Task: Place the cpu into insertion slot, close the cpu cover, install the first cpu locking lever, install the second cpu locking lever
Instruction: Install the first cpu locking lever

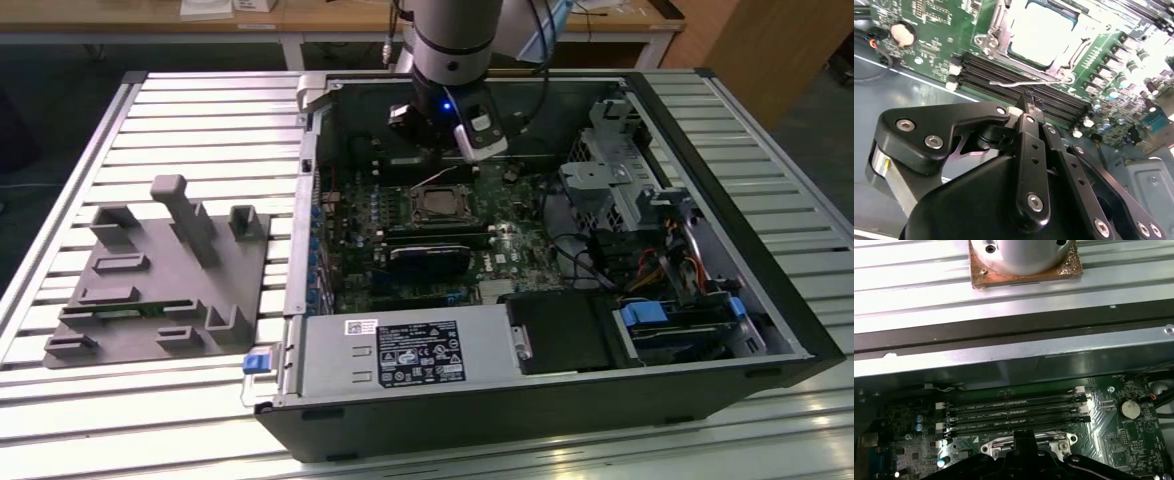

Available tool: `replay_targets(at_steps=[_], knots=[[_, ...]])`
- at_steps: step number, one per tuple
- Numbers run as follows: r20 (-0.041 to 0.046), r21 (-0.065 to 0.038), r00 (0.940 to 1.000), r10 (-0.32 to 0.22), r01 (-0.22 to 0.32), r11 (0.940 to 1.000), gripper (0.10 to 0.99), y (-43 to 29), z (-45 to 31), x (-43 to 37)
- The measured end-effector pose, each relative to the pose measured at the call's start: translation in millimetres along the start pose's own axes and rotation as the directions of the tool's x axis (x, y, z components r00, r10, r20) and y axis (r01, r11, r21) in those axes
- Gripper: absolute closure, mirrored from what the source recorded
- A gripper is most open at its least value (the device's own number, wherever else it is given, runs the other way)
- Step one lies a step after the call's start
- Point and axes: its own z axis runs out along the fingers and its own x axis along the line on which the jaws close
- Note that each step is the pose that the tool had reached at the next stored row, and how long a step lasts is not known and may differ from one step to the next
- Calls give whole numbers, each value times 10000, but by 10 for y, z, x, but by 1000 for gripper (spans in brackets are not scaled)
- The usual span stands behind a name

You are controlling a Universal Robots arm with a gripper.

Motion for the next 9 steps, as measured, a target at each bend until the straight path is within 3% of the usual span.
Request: replay_targets(at_steps=[7, 9], knots=[[1, -1, 10000, 1, -1, 10000, 980, 1, 1, -1], [46, 23, 10000, -12, 12, 10000, 980, 0, 5, 2]])
